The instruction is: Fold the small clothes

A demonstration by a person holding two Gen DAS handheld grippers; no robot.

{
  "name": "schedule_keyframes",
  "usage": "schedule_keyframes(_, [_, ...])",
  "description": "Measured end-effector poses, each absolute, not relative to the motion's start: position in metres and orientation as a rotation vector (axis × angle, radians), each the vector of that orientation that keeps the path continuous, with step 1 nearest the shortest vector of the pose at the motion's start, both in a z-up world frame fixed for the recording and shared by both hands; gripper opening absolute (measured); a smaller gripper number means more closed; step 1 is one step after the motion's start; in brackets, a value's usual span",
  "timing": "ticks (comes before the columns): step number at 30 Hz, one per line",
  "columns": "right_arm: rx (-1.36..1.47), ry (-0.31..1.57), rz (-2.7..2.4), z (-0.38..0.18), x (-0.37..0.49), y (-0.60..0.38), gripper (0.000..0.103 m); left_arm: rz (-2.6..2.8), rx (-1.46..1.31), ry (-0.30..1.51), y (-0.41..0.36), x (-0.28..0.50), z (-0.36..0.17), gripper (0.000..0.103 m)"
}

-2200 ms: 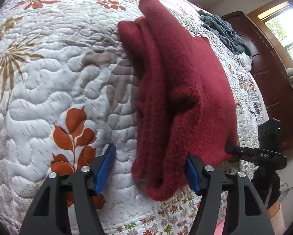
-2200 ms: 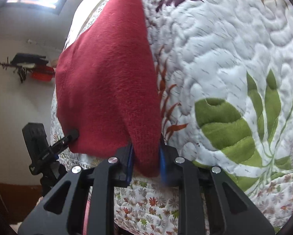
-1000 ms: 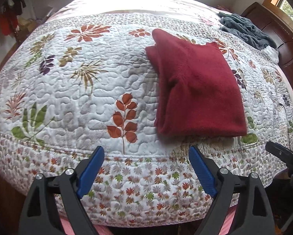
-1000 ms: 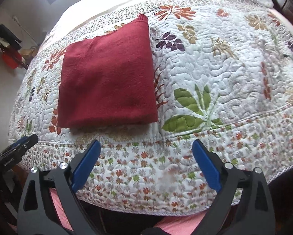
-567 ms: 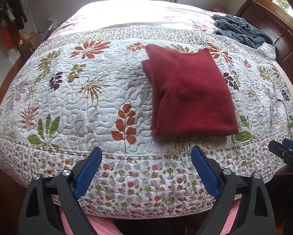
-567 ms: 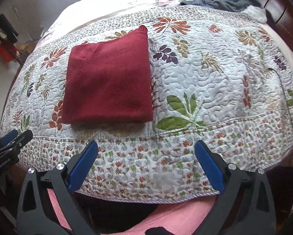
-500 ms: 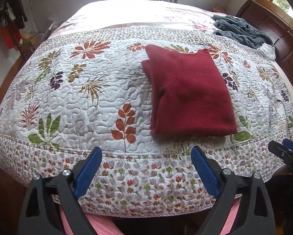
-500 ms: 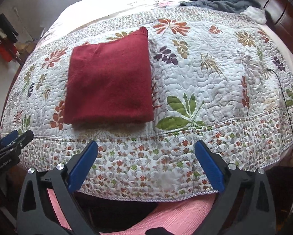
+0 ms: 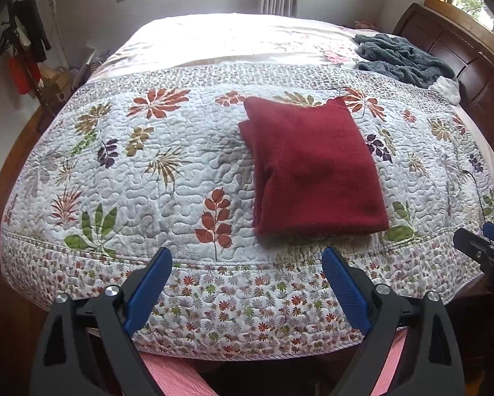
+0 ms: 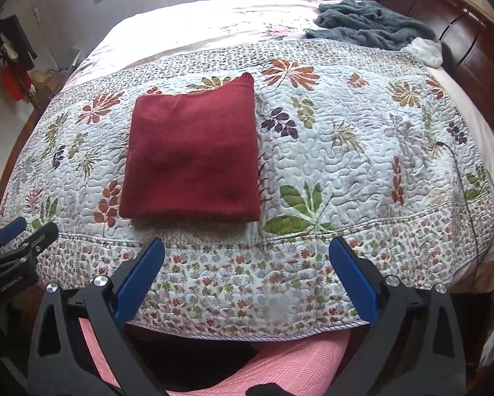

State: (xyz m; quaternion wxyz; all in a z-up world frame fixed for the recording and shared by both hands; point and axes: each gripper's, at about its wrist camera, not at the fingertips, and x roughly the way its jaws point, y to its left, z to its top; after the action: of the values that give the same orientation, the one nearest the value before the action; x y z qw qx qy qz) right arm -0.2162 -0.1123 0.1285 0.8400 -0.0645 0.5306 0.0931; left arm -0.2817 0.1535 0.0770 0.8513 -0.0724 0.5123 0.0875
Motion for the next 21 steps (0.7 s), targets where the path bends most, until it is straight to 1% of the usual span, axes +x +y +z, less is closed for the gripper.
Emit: schedule_keyframes(21, [-0.127,1.145,0.187,0.126,-0.197,-0.114,0.099,0.176,-0.100,1.082,0.134,-0.261,0.086,0.093])
